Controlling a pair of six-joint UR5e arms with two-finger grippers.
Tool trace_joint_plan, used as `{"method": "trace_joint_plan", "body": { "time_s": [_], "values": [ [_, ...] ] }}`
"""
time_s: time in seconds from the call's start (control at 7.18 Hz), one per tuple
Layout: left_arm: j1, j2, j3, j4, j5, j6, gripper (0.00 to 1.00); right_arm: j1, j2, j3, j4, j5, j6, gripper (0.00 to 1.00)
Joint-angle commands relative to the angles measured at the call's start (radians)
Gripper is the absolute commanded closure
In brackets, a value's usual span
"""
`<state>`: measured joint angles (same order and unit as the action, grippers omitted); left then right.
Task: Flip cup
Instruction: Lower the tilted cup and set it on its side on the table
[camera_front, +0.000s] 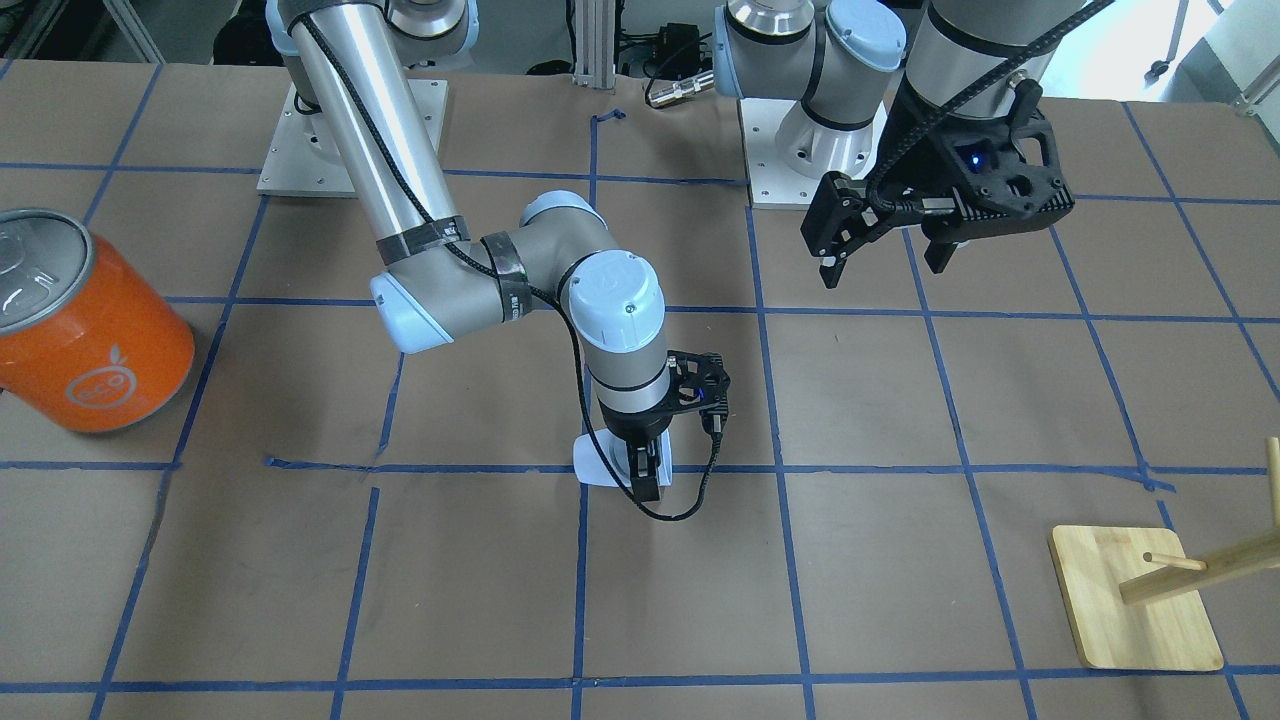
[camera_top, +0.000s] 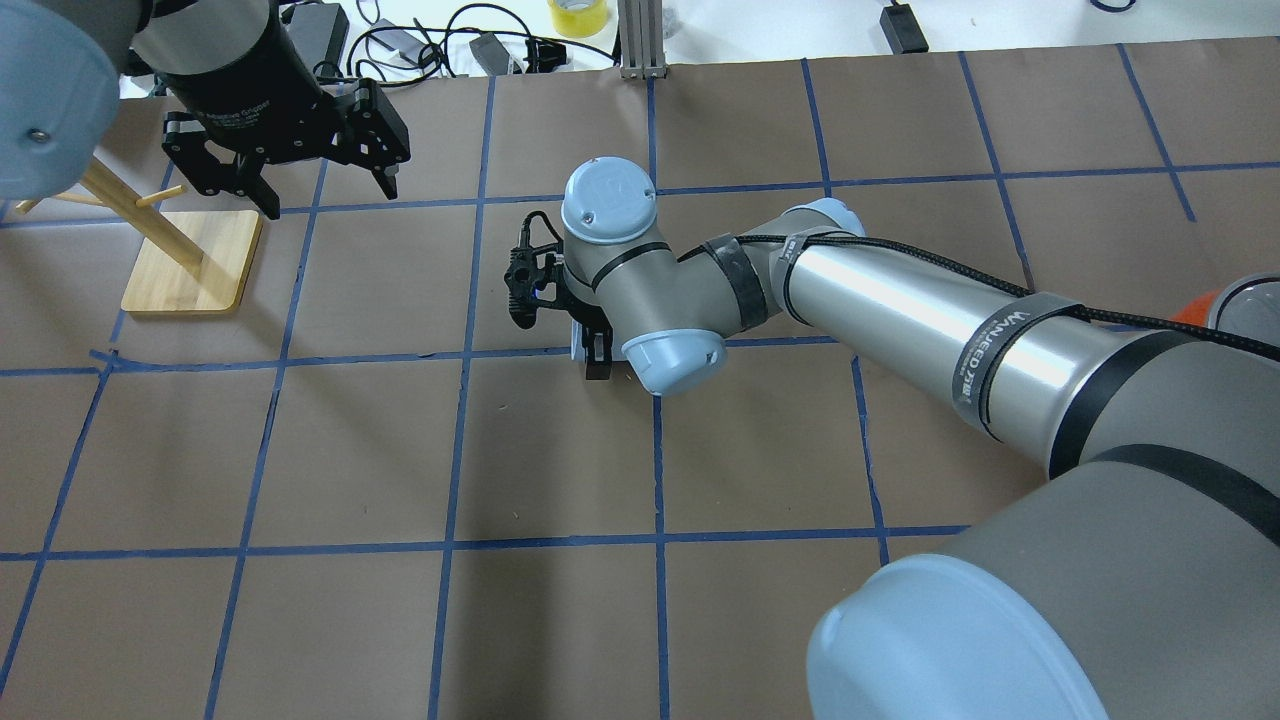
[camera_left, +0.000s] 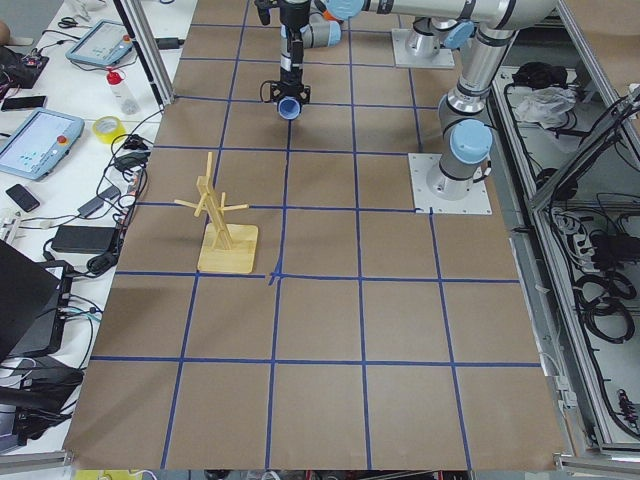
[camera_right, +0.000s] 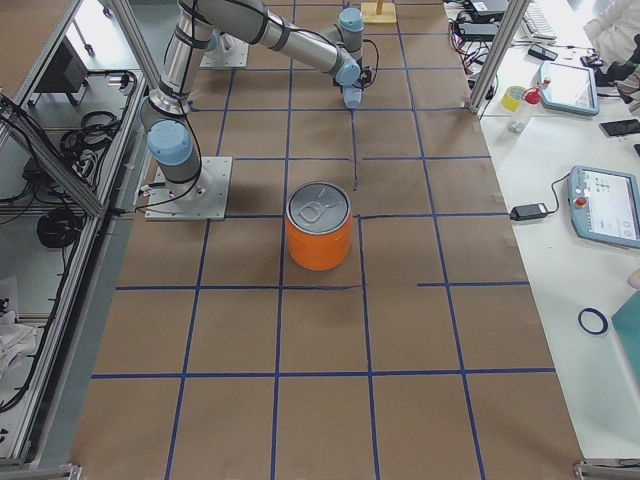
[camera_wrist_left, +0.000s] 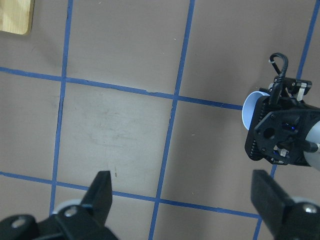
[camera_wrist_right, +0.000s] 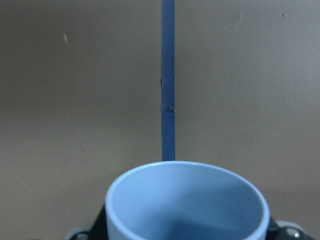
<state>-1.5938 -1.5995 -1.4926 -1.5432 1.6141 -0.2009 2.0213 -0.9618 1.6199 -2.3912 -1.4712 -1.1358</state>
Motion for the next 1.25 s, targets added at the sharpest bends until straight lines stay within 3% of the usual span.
{"method": "trace_joint_plan", "body": {
  "time_s": [0.0, 0.42, 0.7, 1.11],
  "values": [
    [0.000, 0.000, 0.000, 0.000, 0.000, 0.000, 0.00, 0.001, 0.003, 0.000, 0.000, 0.002, 0.001, 0.61],
    [0.000, 0.000, 0.000, 0.000, 0.001, 0.000, 0.00, 0.001, 0.009, 0.000, 0.000, 0.005, 0.005, 0.21],
    [0.000, 0.000, 0.000, 0.000, 0.001, 0.000, 0.00, 0.001, 0.012, 0.000, 0.000, 0.051, 0.008, 0.01],
    [0.000, 0.000, -0.002, 0.000, 0.001, 0.000, 0.00, 0.001, 0.009, 0.000, 0.001, 0.054, 0.010, 0.00]
  ]
}}
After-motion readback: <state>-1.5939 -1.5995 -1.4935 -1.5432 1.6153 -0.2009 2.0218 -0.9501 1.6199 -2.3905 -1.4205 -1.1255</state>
